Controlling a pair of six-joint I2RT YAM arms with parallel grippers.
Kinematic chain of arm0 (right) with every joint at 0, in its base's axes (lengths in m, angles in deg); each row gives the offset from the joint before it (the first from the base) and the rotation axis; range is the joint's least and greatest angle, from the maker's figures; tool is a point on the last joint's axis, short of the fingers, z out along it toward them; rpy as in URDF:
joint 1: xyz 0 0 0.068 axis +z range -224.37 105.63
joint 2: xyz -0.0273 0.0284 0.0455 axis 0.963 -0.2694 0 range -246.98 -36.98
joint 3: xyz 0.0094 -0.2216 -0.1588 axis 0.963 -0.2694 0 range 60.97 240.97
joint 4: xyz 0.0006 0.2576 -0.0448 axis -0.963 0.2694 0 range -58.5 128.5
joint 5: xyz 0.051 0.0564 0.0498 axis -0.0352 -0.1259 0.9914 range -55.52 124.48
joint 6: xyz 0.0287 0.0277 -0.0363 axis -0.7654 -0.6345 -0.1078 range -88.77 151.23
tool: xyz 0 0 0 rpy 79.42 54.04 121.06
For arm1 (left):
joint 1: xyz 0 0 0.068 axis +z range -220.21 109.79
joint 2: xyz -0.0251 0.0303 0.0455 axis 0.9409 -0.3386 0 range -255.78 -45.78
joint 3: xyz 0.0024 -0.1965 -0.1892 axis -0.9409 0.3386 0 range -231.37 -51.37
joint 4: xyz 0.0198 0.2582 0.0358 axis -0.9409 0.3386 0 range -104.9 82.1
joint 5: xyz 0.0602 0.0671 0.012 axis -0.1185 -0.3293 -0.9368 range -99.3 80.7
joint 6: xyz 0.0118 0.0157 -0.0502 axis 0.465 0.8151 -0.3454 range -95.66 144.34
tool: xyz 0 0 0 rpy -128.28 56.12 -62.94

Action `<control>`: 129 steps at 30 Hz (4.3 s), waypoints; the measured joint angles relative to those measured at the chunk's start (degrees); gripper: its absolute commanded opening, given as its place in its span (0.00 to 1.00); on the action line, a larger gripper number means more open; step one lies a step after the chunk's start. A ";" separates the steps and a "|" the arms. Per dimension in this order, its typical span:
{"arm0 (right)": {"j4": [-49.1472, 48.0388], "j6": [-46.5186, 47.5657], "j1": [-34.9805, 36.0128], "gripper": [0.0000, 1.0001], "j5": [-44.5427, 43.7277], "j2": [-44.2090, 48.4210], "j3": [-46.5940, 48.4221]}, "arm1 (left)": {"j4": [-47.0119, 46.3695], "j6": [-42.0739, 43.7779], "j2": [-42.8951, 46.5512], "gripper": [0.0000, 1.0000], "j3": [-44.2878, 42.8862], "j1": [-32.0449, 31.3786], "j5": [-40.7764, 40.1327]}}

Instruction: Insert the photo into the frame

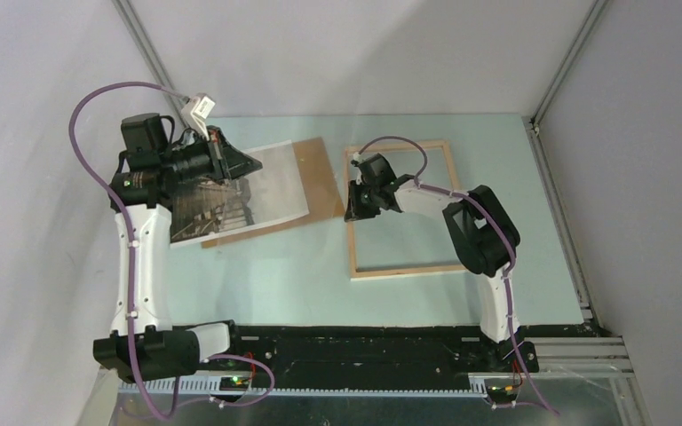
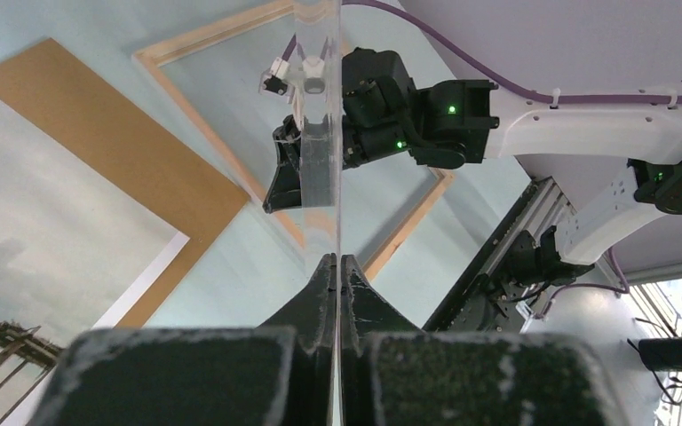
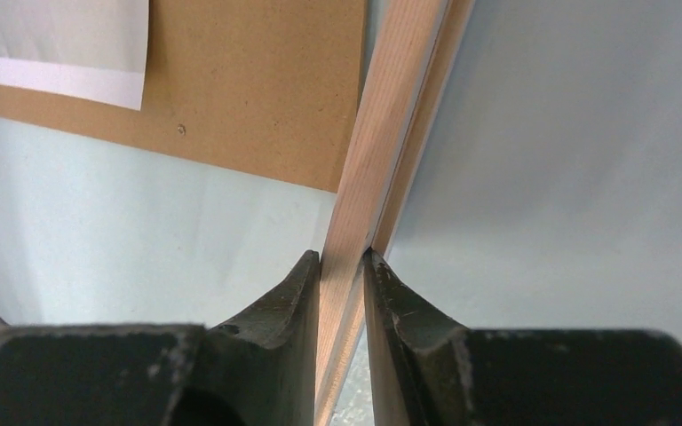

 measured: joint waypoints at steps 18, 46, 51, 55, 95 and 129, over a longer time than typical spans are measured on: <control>1.01 -0.50 -5.40 0.66 -3.04 12.98 -7.06 | -6.38 -7.61 -2.80 0.00 0.00 -3.52 -2.99; 8.31 18.73 -39.50 0.60 -3.17 18.45 -13.77 | -50.29 -48.43 -15.04 0.00 11.50 -15.37 -9.84; 8.59 19.50 -39.60 0.51 -2.51 15.56 -15.28 | -54.55 -52.87 -17.53 0.00 12.46 -16.04 -10.51; 8.48 19.65 -39.82 0.35 -2.32 13.77 -15.96 | -56.78 -55.56 -19.08 0.00 13.84 -16.22 -11.34; 12.57 15.61 -53.75 0.62 11.15 29.09 -27.04 | -73.94 -69.22 -40.39 0.00 15.30 -28.79 -16.00; 12.70 16.04 -58.01 0.58 18.38 28.72 -27.06 | -91.06 -78.03 -55.45 0.00 9.79 -34.07 -15.37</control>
